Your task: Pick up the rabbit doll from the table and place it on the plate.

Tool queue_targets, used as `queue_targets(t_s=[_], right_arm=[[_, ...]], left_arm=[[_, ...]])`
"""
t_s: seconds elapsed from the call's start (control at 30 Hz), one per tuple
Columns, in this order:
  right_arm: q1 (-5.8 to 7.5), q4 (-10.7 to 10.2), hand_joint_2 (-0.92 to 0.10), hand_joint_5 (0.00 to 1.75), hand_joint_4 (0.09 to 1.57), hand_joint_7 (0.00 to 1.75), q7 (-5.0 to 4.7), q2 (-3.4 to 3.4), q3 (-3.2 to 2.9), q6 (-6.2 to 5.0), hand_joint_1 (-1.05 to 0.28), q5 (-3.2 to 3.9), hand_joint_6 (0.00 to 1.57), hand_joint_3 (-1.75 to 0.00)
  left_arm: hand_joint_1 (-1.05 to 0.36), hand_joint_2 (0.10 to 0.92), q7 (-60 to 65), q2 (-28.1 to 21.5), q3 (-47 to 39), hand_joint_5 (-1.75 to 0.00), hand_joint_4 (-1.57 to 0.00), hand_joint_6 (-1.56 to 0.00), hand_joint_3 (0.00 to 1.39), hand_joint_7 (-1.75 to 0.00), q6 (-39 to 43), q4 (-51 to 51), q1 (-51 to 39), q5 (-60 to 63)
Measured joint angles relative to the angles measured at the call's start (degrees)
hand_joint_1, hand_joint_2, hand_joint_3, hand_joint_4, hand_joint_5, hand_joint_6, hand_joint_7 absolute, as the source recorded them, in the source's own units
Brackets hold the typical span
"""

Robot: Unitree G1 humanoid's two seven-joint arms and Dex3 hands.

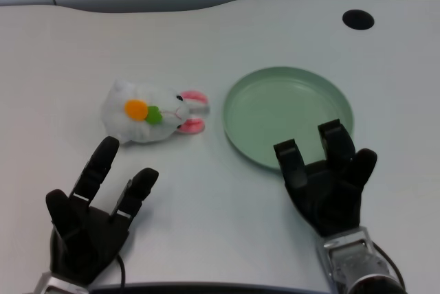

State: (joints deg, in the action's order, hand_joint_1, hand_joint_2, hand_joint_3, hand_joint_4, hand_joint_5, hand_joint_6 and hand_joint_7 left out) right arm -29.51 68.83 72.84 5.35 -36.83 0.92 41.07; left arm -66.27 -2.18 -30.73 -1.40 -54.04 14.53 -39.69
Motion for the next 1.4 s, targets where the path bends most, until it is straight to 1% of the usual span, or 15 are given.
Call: queue_targets(t_s=[0.4,0.53,0.57,0.63,0.7,0.73,0.9,0.97,1.03,1.1,1.13,1.17,1.27,1.3,1.4], right_arm=[[0.21,-0.4,-0.86,1.75,0.95,1.72,0.35,0.0,0.23,0.3,-0.46,-0.06,0.75,-0.01],[0.21,-0.4,-0.86,1.75,0.96,1.56,0.98,-0.01,0.22,1.2,-0.44,-0.02,0.8,-0.01],[0.2,-0.4,-0.86,1.75,0.96,1.37,1.06,-0.01,0.21,1.28,-0.43,-0.01,0.85,0.0],[0.19,-0.4,-0.85,1.75,0.96,1.26,1.06,-0.01,0.19,1.39,-0.43,-0.01,0.89,0.0],[0.19,-0.4,-0.86,1.75,0.95,1.45,1.06,-0.01,0.23,1.36,-0.46,-0.06,0.86,-0.01],[0.19,-0.4,-0.86,1.75,0.95,1.48,1.06,-0.01,0.26,1.3,-0.46,-0.11,0.85,-0.01],[0.19,-0.4,-0.84,1.75,0.94,1.46,0.63,-0.04,0.25,1.4,-0.44,-0.14,0.89,0.0],[0.18,-0.4,-0.85,1.75,0.94,1.5,0.4,-0.04,0.24,1.42,-0.45,-0.14,0.88,0.0],[0.16,-0.4,-0.85,1.75,0.95,1.52,0.18,-0.06,0.27,1.39,-0.47,-0.17,0.86,-0.01],[0.13,-0.4,-0.85,1.75,0.95,1.49,0.16,-0.09,0.29,1.38,-0.47,-0.18,0.86,-0.01],[0.08,-0.3,-0.85,1.75,0.95,1.36,0.16,-0.1,0.28,1.39,-0.47,-0.18,0.9,0.0],[0.02,-0.2,-0.85,1.75,0.95,1.31,0.15,-0.11,0.26,1.39,-0.47,-0.17,0.91,0.0],[-0.09,-0.1,-0.85,1.75,0.95,1.27,0.01,-0.12,0.2,1.39,-0.47,-0.17,0.93,0.0],[-0.16,0.0,-0.85,1.75,0.96,1.41,-0.02,-0.13,0.14,1.39,-0.46,-0.14,0.89,0.0],[-0.71,0.7,-0.84,1.75,0.96,1.44,-0.09,-0.2,-0.06,1.44,-0.45,-0.08,0.88,-0.01]], left_arm=[[-0.91,0.921,-0.3,0.9,-0.1,-0.67,-0.43,-0.54,0.37,0.0,-0.2,1.1,-1.1,-0.6],[-0.91,0.921,-0.6,0.9,-0.4,-0.68,-0.44,-0.55,0.37,-0.01,0.0,1.0,-1.2,-0.9],[-0.91,0.921,-0.6,0.9,-0.5,-0.68,-0.44,-0.56,0.36,-0.01,0.0,0.9,-1.1,-1.0],[-0.92,0.921,-0.6,0.8,-0.6,-0.68,-0.44,-0.56,0.35,-0.01,0.0,0.6,-1.1,-1.0],[-0.92,0.921,-0.6,0.8,-0.7,-0.67,-0.43,-0.55,0.35,-0.01,-0.1,0.6,-1.1,-1.1],[-0.92,0.921,-0.6,0.8,-0.7,-0.67,-0.43,-0.55,0.34,-0.01,-0.3,0.7,-1.1,-1.1],[-0.91,0.921,-0.5,0.9,-0.6,-0.67,-0.42,-0.54,0.36,0.0,-0.4,0.9,-1.2,-1.1],[-0.89,0.921,0.4,1.1,-0.3,-0.67,-0.4,-0.53,0.38,0.0,3.6,1.5,-1.2,0.3],[-0.89,0.921,1.5,0.9,0.7,-0.69,-0.36,-0.51,0.31,0.0,10.4,3.0,-1.2,3.0],[-0.88,0.921,2.7,-0.4,1.9,-0.69,-0.34,-0.5,0.26,0.0,15.3,4.9,-1.0,5.6],[-0.89,0.921,3.6,-1.2,2.4,-0.68,-0.34,-0.49,0.21,0.0,17.1,6.0,-0.7,6.6],[-0.9,0.921,4.5,-2.1,2.9,-0.68,-0.33,-0.48,0.2,0.0,18.4,7.1,-0.5,7.7],[-0.91,0.921,6.3,-4.2,3.9,-0.67,-0.33,-0.48,0.18,0.0,20.6,9.1,0.4,8.9],[-0.88,0.921,6.8,-4.7,4.3,-0.65,-0.33,-0.48,0.15,0.0,21.8,9.0,0.7,9.5],[-0.8,0.921,7.4,-7.9,6.1,-0.61,-0.3,-0.45,0.07,0.0,28.2,6.4,4.3,13.5]])
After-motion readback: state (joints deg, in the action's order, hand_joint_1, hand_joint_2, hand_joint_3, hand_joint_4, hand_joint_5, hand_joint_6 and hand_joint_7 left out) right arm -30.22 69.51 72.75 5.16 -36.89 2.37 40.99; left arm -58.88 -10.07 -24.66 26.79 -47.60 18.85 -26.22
